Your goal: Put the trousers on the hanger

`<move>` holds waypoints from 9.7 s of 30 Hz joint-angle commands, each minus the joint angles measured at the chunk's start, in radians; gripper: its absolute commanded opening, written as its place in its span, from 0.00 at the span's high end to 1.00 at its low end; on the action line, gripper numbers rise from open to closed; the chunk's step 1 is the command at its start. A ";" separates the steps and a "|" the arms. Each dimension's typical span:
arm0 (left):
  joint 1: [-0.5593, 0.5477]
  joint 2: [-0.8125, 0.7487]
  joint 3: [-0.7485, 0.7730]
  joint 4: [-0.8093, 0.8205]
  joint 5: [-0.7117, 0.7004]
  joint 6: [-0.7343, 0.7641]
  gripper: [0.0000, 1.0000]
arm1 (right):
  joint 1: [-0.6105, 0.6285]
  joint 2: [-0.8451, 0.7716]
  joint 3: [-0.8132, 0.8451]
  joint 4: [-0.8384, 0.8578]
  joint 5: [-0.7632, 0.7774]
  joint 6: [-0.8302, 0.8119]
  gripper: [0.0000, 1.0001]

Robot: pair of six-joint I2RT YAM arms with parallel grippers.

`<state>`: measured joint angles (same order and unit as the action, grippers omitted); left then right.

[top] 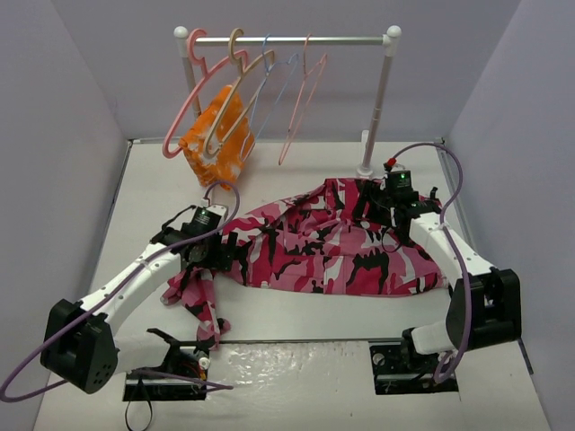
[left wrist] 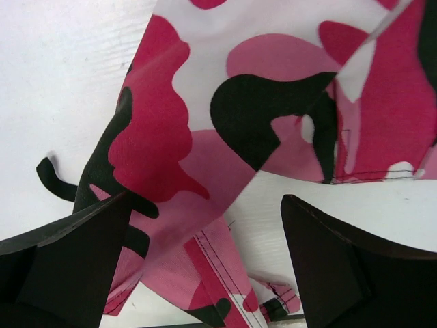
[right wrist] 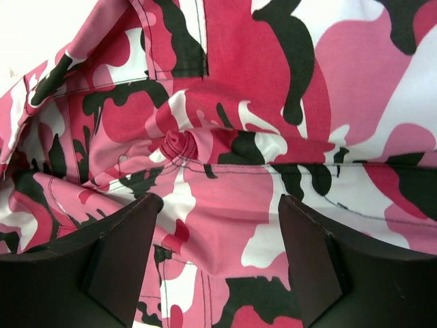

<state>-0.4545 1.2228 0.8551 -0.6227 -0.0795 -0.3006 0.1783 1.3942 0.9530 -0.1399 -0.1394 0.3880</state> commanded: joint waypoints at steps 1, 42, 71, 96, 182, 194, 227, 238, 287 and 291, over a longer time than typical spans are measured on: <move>-0.007 0.051 0.046 -0.002 -0.085 -0.049 0.17 | 0.001 -0.088 -0.030 0.034 0.004 -0.010 0.21; 0.201 0.368 0.480 0.465 -0.406 0.392 0.86 | -0.002 -0.161 -0.057 0.022 0.011 0.005 0.16; 0.741 0.279 0.185 0.426 0.277 -0.061 0.22 | 0.001 -0.181 -0.131 0.065 -0.086 -0.027 0.16; 0.521 0.159 0.452 0.129 0.021 0.057 1.00 | 0.002 -0.172 -0.134 0.095 -0.102 -0.020 0.16; 0.772 0.692 0.474 0.293 0.066 -0.129 0.26 | -0.363 0.539 0.346 0.037 0.257 0.102 0.27; 0.751 0.797 0.553 0.233 0.081 -0.151 0.26 | -0.446 0.826 0.635 0.021 0.269 -0.016 0.26; 0.194 -0.294 -0.064 -0.104 0.182 -0.345 0.15 | -0.244 -0.282 -0.006 -0.170 -0.043 0.025 0.06; -0.213 -0.205 -0.202 -0.213 -0.052 -0.651 0.14 | -0.172 -0.377 -0.023 -0.237 -0.111 0.015 0.00; 0.485 0.645 0.781 -0.148 -0.415 0.173 0.28 | -0.083 -0.276 0.041 -0.239 -0.069 -0.080 0.00; 0.551 0.558 0.734 -0.186 -0.291 -0.009 0.28 | -0.083 -0.267 0.057 -0.242 -0.086 -0.081 0.00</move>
<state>0.0257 1.9001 1.5781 -0.8191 -0.4586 -0.1294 0.0871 1.1154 0.9508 -0.3945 -0.2246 0.3267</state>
